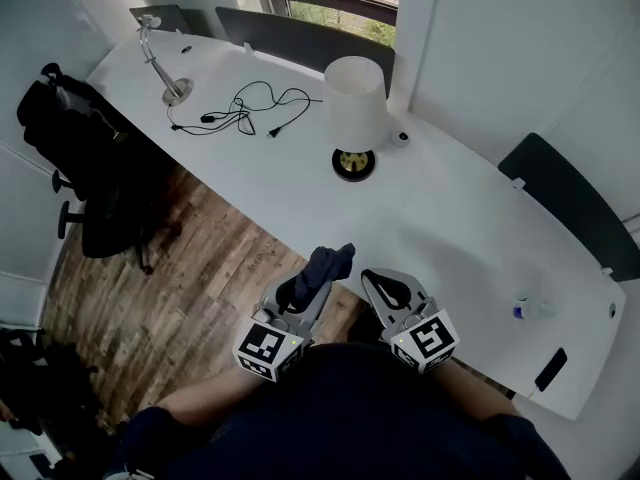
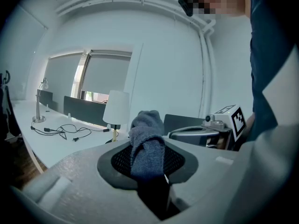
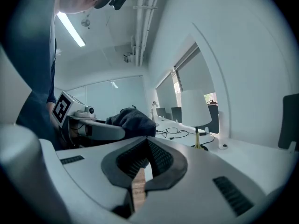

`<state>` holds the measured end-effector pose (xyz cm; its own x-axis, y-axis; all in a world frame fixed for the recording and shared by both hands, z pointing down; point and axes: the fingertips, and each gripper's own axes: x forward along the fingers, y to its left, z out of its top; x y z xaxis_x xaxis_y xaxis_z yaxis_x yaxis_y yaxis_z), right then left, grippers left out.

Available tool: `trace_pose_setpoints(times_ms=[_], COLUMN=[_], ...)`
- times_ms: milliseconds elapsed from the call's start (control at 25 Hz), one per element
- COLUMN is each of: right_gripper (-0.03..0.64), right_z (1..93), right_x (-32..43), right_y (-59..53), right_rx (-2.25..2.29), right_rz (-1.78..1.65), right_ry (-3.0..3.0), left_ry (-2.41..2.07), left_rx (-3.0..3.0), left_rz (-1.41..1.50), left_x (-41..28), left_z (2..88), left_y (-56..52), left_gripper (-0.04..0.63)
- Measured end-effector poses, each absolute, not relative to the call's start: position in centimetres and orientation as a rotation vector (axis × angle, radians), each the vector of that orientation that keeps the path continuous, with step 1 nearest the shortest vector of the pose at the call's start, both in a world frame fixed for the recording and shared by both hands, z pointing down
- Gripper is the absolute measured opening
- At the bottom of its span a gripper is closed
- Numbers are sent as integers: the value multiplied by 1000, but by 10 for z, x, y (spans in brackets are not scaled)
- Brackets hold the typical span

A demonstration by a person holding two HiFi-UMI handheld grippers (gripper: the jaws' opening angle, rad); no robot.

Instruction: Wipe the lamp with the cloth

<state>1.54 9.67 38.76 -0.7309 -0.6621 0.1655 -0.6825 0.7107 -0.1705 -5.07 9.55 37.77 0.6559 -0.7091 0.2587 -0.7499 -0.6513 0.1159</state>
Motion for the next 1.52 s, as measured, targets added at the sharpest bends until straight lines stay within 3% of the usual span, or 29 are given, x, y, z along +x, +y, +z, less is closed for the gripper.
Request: trace_pose_setpoints(times_ms=[520, 1520], right_gripper=[9, 8], right_z=[409, 466], right_x=[57, 28], right_y=[-15, -65], right_rx=[1009, 1218], right_rz=[420, 454], right_ry=[-2842, -2668], left_ry=[-1278, -1269], left_rx=[2530, 2598], left_rz=[352, 479], left_x=[-12, -55], left_z=[414, 529], left_y=[-4, -168], left_gripper=[118, 118])
